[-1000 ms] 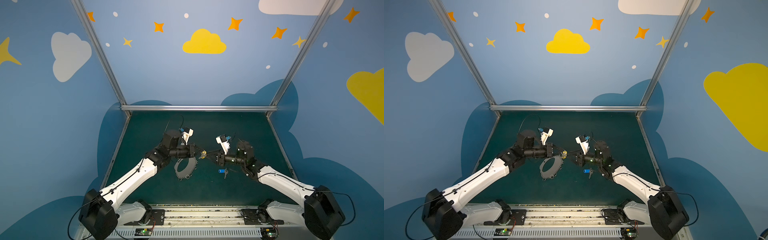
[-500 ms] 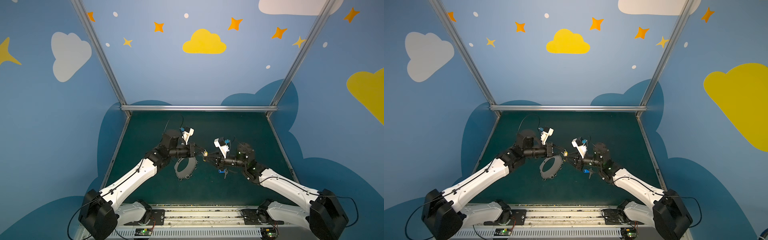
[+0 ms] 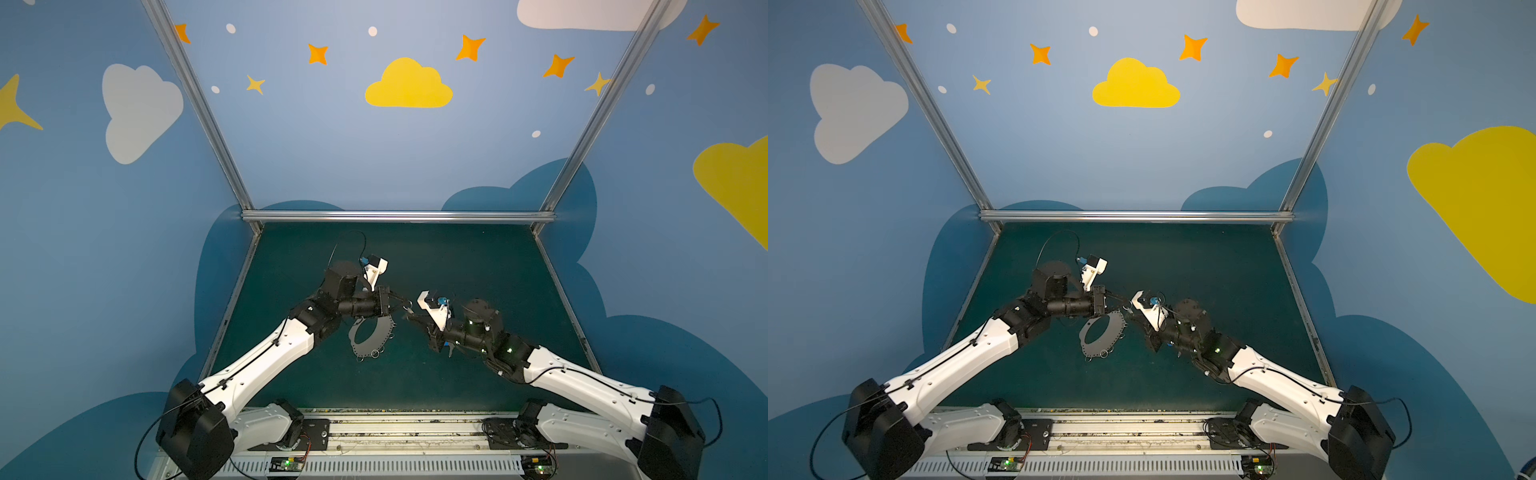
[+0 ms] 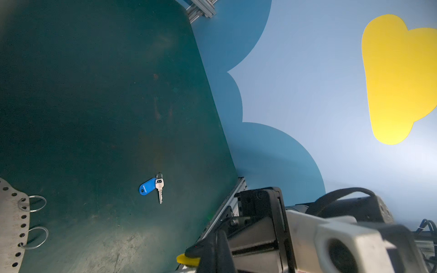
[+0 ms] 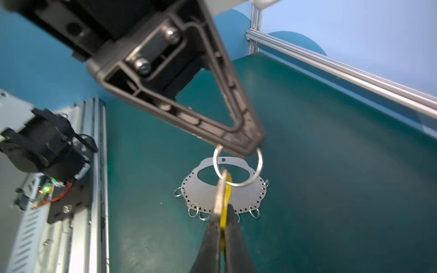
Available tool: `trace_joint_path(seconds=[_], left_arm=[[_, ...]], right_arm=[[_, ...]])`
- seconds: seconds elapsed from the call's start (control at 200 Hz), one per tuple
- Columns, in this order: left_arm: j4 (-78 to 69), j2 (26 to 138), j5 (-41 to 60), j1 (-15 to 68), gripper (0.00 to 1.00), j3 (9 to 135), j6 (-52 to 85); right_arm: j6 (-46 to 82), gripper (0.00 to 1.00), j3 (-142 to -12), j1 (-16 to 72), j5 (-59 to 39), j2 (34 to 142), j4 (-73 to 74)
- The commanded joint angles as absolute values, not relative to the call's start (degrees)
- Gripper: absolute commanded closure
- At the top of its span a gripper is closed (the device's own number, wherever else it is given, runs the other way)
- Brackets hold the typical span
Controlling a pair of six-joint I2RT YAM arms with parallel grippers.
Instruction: Put the keys on the keyring
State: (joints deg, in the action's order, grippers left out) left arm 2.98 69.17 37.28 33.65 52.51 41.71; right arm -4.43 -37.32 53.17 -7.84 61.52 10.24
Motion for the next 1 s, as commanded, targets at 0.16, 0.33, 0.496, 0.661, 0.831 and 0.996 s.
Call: trace_joint_path(seconds=[0.16,0.33,0.496,0.661,0.831,0.996], left_arm=[[-1.71,70.0,38.15,33.58,0.96,51.93,43.25],[-0.22,68.88,37.33,33.62,0.96,51.64,42.3],[0.96,68.36,37.61,33.57,0.96,51.59,41.47],[2.2,68.72,39.2,33.57,0.96,52.03,40.61],[2.94,69.58,41.9,33.74,0.96,52.46,39.67],[5.7,71.66,43.36,34.27,0.96,54.28,37.62]], right_arm=[[-10.3,1.0,-42.54,59.46,6.93,64.5,7.73],[-9.13,1.0,-42.42,59.38,11.49,63.39,7.89],[-3.99,1.0,-43.16,57.1,14.41,63.36,6.86],[-2.74,1.0,-44.45,55.58,16.63,63.92,5.09],[-1.48,1.0,-45.54,54.16,16.33,63.95,4.62],[-4.22,1.0,-45.3,54.23,10.7,62.86,6.48]])
